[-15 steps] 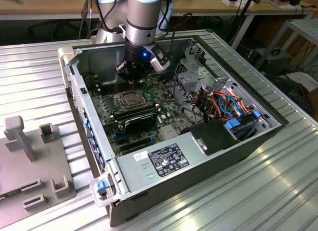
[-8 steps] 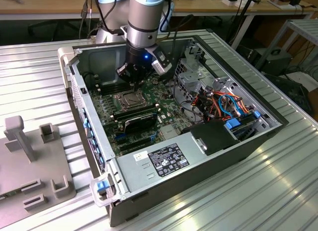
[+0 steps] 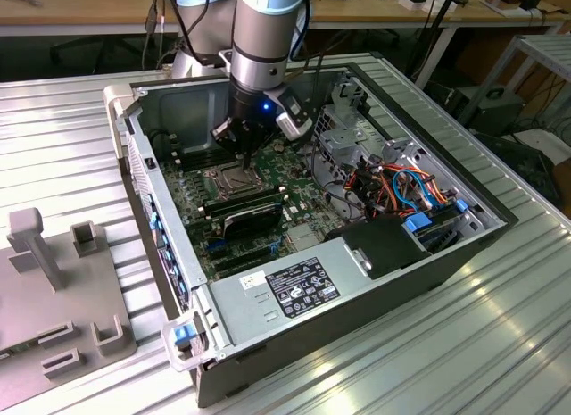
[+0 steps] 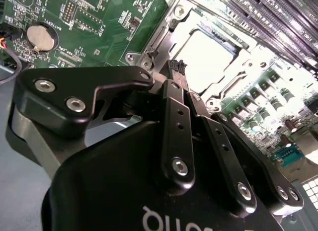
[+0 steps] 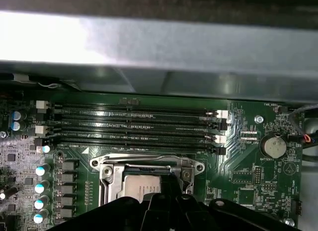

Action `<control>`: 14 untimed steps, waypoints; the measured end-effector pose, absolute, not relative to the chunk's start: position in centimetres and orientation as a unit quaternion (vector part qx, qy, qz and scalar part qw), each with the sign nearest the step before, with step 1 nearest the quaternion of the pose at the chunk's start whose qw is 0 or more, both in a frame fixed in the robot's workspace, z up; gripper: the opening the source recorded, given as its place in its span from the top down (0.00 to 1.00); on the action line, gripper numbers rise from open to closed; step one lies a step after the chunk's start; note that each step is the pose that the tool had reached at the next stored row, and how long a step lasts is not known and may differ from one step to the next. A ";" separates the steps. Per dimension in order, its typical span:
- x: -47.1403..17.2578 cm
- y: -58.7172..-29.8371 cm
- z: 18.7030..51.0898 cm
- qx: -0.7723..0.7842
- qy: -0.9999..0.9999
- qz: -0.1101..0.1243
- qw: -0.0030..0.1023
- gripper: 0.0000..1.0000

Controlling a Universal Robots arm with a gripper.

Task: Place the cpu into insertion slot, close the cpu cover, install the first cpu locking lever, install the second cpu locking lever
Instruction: 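Install the second cpu locking lever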

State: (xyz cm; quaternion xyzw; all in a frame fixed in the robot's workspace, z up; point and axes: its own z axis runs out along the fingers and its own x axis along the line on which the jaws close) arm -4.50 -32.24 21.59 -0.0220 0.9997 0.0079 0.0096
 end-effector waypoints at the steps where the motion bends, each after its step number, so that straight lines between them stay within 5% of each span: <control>1: -4.4 -32.3 21.6 -0.022 1.000 0.008 0.009 0.89; 14: -3.9 -33.3 21.7 -0.022 1.000 0.006 0.004 0.89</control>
